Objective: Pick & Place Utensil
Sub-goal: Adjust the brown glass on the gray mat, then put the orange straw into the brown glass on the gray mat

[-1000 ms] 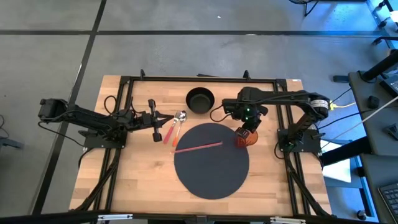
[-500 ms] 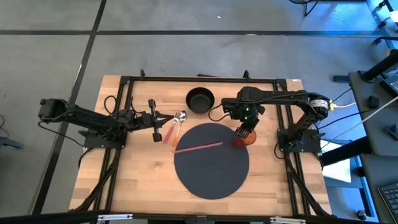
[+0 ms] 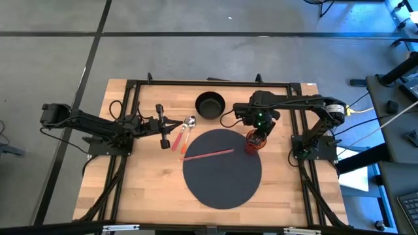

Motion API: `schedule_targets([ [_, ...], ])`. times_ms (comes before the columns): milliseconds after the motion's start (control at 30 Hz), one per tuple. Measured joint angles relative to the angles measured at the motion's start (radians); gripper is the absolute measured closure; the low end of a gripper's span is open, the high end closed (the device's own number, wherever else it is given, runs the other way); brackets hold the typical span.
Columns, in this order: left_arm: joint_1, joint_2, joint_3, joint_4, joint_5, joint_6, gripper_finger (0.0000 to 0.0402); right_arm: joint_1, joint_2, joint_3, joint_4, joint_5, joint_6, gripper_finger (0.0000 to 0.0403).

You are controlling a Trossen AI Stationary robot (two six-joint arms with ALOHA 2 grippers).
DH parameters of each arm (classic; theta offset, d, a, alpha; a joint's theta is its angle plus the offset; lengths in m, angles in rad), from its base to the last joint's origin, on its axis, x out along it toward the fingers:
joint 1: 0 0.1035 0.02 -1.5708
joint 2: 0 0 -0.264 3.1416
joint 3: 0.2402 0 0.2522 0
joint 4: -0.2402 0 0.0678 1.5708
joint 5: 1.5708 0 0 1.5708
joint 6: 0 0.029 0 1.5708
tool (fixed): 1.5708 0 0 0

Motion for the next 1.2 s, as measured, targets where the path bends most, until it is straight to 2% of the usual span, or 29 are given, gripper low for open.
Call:
schedule_targets([
  [167,0.0,0.0,0.0,0.0,0.0,0.0,0.0398,0.0,-0.003,0.029,-0.009,0.002,0.0,0.021],
  [367,0.0,0.0,0.0,0.0,0.0,0.0,0.0398,0.009,-0.004,0.13,-0.009,0.035,0.004,0.0208],
  [700,0.0,0.0,0.0,-0.004,0.0,0.0,0.0398,0.099,-0.012,0.401,-0.006,0.087,0.001,0.0208],
  [833,0.0,0.0,0.0,-0.003,0.0,0.0,0.0398,0.229,-0.061,0.532,0.099,0.159,-0.063,0.0216],
  [967,0.0,0.0,0.0,-0.004,0.0,0.0,0.0398,0.415,-0.158,0.587,0.283,0.356,-0.147,0.0255],
  [1100,0.0,0.0,0.0,-0.004,0.0,-0.001,0.0398,0.637,-0.273,0.512,0.495,0.59,-0.238,0.0321],
  [1200,0.0,0.0,0.0,-0.004,0.0,-0.001,0.0398,0.753,-0.34,0.397,0.639,0.593,-0.304,0.0379],
])
